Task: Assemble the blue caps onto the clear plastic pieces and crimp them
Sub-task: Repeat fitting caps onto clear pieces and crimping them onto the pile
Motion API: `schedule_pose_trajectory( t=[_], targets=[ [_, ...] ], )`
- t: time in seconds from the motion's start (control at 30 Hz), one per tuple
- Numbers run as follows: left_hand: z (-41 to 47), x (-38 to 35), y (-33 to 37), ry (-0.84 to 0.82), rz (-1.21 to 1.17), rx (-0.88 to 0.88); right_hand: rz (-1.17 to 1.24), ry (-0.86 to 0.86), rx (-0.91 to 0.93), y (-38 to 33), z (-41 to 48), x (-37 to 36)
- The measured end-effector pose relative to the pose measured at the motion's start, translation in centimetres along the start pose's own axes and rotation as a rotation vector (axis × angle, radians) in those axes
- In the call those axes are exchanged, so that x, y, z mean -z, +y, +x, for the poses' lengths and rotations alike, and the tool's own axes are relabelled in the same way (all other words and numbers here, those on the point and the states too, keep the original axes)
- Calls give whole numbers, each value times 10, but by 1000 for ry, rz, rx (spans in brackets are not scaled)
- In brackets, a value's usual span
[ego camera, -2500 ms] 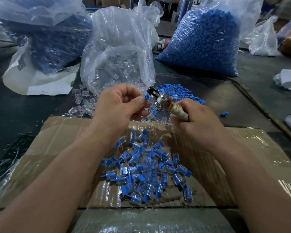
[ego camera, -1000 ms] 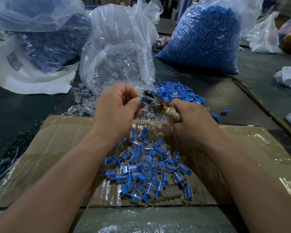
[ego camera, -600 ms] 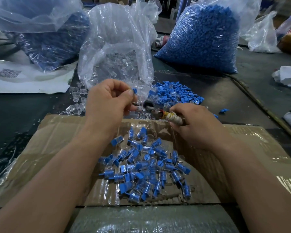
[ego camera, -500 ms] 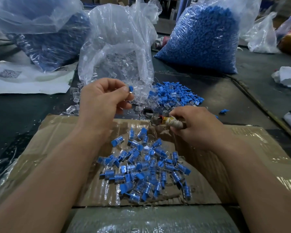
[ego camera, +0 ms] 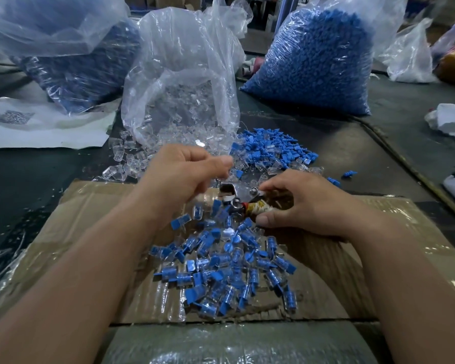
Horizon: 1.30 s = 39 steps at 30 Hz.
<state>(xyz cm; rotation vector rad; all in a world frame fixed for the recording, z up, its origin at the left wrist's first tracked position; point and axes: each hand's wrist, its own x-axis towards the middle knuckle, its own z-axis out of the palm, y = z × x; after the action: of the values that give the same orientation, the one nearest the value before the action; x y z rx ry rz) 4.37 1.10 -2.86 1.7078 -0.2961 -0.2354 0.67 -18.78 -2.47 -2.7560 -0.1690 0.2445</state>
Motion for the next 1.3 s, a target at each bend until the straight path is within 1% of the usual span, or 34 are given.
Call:
schedule_pose_trajectory(
  t=[0.03, 0.1, 0.13, 0.2, 0.27, 0.43, 0.53, 0.7, 0.83, 0.93, 1.0, 1.07, 1.13, 1.23, 1.3],
  targets=[
    [3, 2, -3, 125, 43, -20, 12, 1, -3, -1, 0, 1],
    [11, 7, -11, 377, 208, -55, 19, 25, 0, -3, 0, 1],
    [13, 9, -13, 448, 287, -65, 17, 45, 4, -3, 0, 2],
    [14, 9, -17, 493, 399, -71, 7, 76, 11, -4, 0, 2],
    [15, 7, -21, 457, 510, -81, -10, 86, 9, -4, 0, 1],
    [19, 4, -31, 194, 811, -14, -14, 144, 11, -3, 1, 0],
    [19, 2, -31, 115, 934, -17, -13, 186, 10, -2, 1, -1],
    [17, 1, -27, 164, 882, 14, -9, 278, 21, 2, 4, -3],
    [12, -1, -19, 323, 666, -73, 12, 406, 18, 3, 9, -6],
    [11, -2, -16, 347, 516, -104, 38, 441, 44, -1, 14, -10],
    [11, -2, -16, 347, 482, -120, 36, 382, 83, -6, 19, -13],
    [11, -3, -16, 359, 466, -142, 25, 286, 110, -11, 23, -18],
    [11, -4, -15, 372, 474, -167, 34, 204, 87, -13, 26, -21],
    [11, -4, -14, 378, 484, -184, 69, 139, 51, -12, 28, -25],
    [11, -4, -14, 380, 486, -189, 33, 93, 44, -11, 28, -27]
  ],
)
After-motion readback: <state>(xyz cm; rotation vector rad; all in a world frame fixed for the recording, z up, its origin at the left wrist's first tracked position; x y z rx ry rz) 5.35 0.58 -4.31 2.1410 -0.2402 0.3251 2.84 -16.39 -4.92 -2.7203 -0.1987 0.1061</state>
